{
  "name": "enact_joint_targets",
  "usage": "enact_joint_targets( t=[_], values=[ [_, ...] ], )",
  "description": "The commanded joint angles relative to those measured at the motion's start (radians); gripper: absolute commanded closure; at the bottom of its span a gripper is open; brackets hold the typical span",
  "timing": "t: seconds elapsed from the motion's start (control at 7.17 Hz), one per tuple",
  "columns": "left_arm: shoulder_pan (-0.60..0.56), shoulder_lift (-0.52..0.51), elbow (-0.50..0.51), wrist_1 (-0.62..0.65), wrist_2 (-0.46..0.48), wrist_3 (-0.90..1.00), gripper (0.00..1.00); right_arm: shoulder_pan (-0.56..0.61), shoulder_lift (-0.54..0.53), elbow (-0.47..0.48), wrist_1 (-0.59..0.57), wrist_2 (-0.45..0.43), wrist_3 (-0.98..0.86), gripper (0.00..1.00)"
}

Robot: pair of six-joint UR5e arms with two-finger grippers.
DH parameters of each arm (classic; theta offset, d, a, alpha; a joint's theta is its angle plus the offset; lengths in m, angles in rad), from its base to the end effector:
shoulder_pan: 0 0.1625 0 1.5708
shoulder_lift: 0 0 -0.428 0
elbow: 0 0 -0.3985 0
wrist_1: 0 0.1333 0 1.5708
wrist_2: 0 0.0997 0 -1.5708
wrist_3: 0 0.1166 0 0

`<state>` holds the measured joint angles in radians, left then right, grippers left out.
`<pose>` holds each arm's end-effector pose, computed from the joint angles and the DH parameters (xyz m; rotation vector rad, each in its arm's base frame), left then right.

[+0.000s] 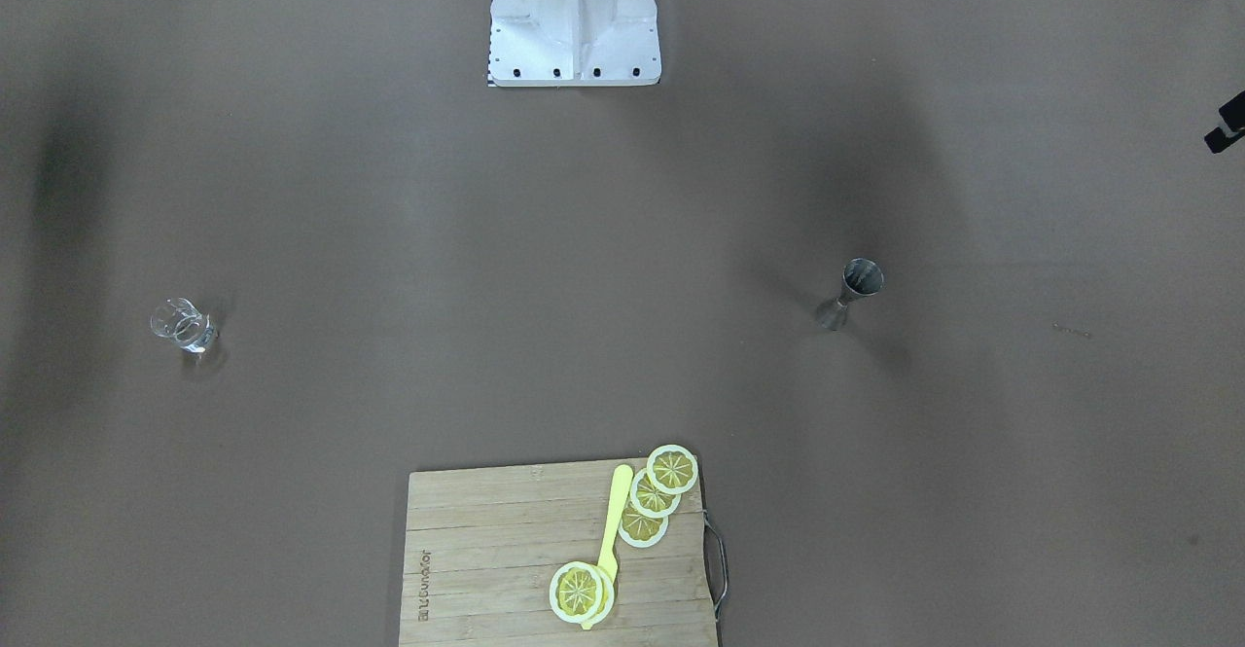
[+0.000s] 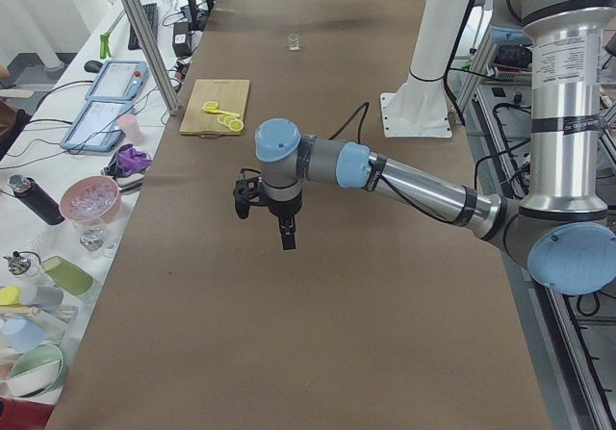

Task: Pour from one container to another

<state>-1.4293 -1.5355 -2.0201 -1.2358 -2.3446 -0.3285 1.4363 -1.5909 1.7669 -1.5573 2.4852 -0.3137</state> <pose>0.0130 -0.4585 0.5052 -0.1072 0.7703 -0.1469 -0.0258 -0.4961 0.5717 0.2598 -0.9022 -0.5018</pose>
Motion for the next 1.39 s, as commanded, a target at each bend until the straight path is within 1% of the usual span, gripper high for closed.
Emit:
enact_joint_targets(
  t=[0.0,0.14,0.28,0.42,0.56,0.7,0.84,0.98,1.12,1.25],
  values=[
    [0.050,-0.137,0.024,0.167,0.002,-0.047,0.02,-0.020,0.000,-0.001,0.089,-0.008,-0.016,0.00],
    [0.090,-0.241,0.073,0.171,0.007,-0.046,0.02,-0.036,0.000,-0.009,0.167,-0.014,-0.034,0.00],
    [0.090,-0.245,0.048,0.141,0.010,-0.025,0.02,-0.045,0.000,-0.011,0.201,-0.014,-0.082,0.00],
    [0.089,-0.230,-0.018,0.057,0.011,-0.044,0.03,-0.046,-0.001,-0.021,0.201,-0.016,-0.117,0.00],
    [0.095,-0.200,-0.035,-0.053,0.010,-0.107,0.03,-0.047,-0.001,-0.053,0.194,-0.032,-0.105,0.00],
    [0.099,-0.119,-0.035,-0.203,0.005,-0.127,0.02,-0.047,-0.001,-0.073,0.189,-0.031,-0.073,0.00],
    [0.154,-0.047,-0.025,-0.388,0.011,-0.173,0.02,-0.047,-0.001,-0.075,0.192,-0.019,0.044,0.00],
    [0.218,-0.044,-0.025,-0.496,0.013,-0.374,0.02,-0.047,-0.001,-0.080,0.201,0.027,0.144,0.00],
    [0.368,-0.069,-0.081,-0.523,0.113,-0.540,0.02,-0.047,-0.001,-0.118,0.268,0.078,0.198,0.00],
    [0.567,-0.077,-0.150,-0.525,0.363,-0.710,0.02,-0.047,-0.003,-0.166,0.380,0.108,0.291,0.00]
  ],
)
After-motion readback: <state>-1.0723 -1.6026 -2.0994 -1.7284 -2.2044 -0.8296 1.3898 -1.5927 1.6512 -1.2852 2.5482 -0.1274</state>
